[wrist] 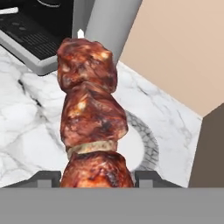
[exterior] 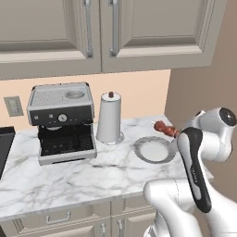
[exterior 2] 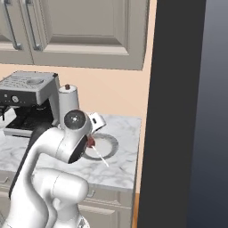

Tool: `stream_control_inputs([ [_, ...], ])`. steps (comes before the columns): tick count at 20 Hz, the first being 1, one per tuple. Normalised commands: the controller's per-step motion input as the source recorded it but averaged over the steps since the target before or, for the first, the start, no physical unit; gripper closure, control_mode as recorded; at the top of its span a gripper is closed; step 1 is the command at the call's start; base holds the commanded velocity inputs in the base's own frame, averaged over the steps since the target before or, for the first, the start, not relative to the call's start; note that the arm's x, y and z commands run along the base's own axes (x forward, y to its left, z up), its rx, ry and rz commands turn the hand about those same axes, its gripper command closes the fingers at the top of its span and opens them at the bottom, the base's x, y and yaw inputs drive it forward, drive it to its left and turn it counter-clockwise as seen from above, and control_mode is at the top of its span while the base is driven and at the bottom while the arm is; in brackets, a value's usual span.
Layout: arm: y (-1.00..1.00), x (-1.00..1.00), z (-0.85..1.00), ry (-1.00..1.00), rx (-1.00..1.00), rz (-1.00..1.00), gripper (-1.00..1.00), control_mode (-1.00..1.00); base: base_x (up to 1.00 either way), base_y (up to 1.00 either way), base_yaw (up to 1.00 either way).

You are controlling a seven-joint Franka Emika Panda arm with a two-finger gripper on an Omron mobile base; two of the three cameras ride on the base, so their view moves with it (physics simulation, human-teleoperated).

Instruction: Place the cold items (cucumber and lime) from the fridge in one tupperware on the dining counter. Place the warm items (hot dog and kebab skewer) in the stove area in another tupperware.

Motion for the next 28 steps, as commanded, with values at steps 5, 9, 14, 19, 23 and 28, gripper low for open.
stream_control_inputs([
  [5, 0.02, -0.49, 0.45, 0.05, -0.09, 0.10, 1.00, -1.00, 0.00, 0.00, 0.00],
  [9, 0.09, -0.51, 0.41, 0.11, -0.07, 0.01, 1.00, -1.00, 0.00, 0.00, 0.00],
  [14, 0.05, -0.68, 0.35, 0.03, -0.03, 0.00, 1.00, -1.00, 0.00, 0.00, 0.00],
  [19, 0.01, -0.16, 0.06, 0.00, -0.01, 0.00, 1.00, 1.00, -0.57, 0.13, 0.00],
  [23, 0.00, 0.00, 0.00, 0.00, 0.00, 0.00, 1.00, 1.00, -0.76, 0.35, 0.00],
  [28, 0.00, 0.00, 0.00, 0.00, 0.00, 0.00, 1.00, 1.00, -0.98, 0.40, 0.00],
])
